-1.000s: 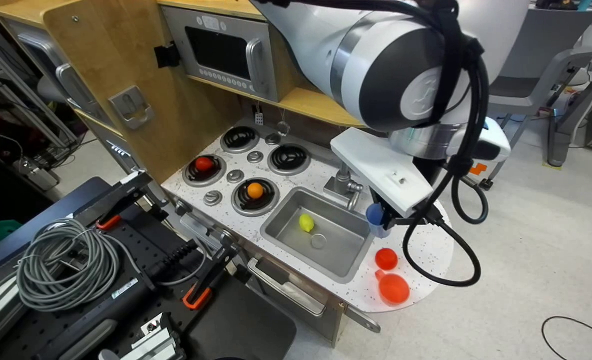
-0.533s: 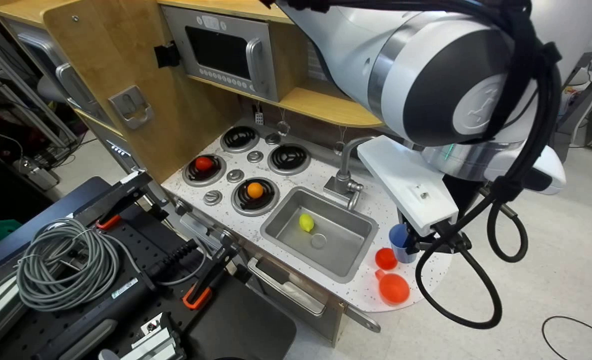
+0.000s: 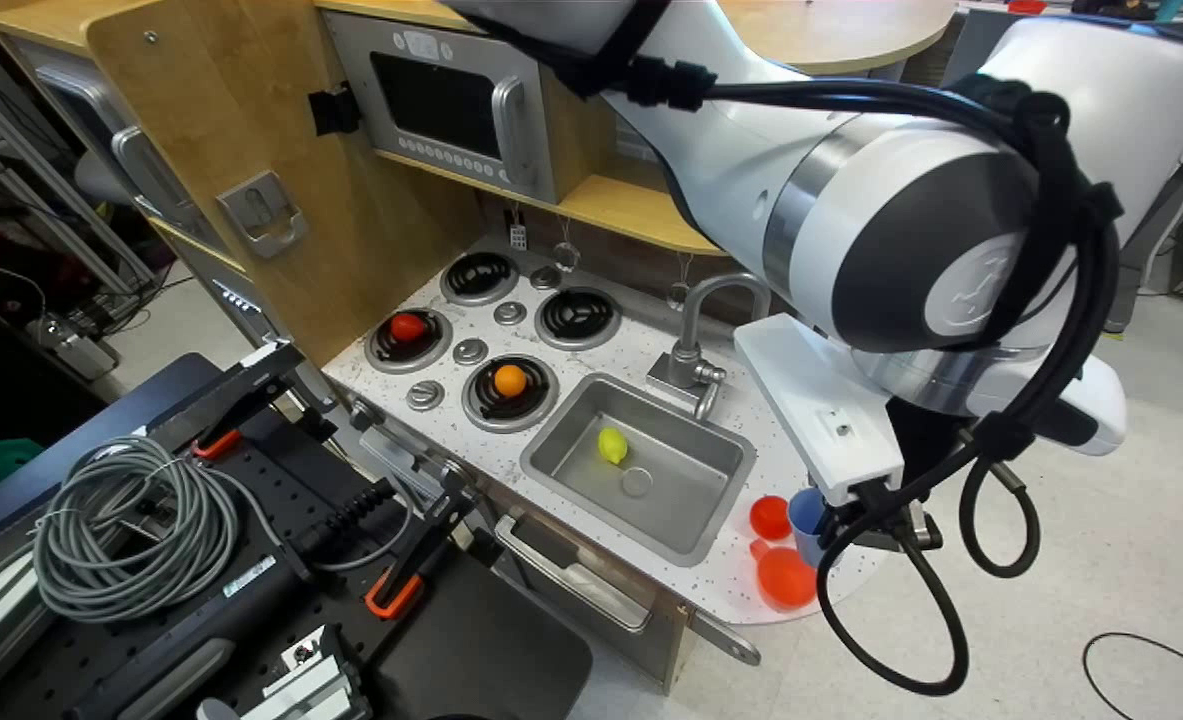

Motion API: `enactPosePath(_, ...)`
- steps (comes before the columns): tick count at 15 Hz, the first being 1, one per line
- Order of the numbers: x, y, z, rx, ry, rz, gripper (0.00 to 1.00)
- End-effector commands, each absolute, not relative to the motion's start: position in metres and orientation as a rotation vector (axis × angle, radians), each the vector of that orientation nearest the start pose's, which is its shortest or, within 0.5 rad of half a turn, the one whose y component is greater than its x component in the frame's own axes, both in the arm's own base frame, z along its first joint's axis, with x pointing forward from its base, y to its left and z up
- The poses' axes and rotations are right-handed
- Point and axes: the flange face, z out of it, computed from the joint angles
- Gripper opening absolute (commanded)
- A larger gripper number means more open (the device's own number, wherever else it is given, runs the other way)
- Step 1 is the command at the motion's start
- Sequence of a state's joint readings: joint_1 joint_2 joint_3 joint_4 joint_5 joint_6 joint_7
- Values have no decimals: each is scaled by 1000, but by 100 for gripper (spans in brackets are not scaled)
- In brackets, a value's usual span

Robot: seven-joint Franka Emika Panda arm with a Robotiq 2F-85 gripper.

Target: Pick up the light blue cup from the sink and put it in the orange cup on the countertop.

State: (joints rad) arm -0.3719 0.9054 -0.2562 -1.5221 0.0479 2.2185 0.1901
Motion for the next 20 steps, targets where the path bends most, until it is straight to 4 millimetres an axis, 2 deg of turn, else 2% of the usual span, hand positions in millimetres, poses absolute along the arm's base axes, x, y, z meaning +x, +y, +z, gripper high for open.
enactPosePath(1,569,-390,106,-2990,1281,381,1)
enactPosePath(7,568,-393,85,-2988,1313,442,1)
enactPosePath(12,570,-388,72,-3004,1292,477,1)
enactPosePath(20,570,-376,68,-3031,1202,497,1)
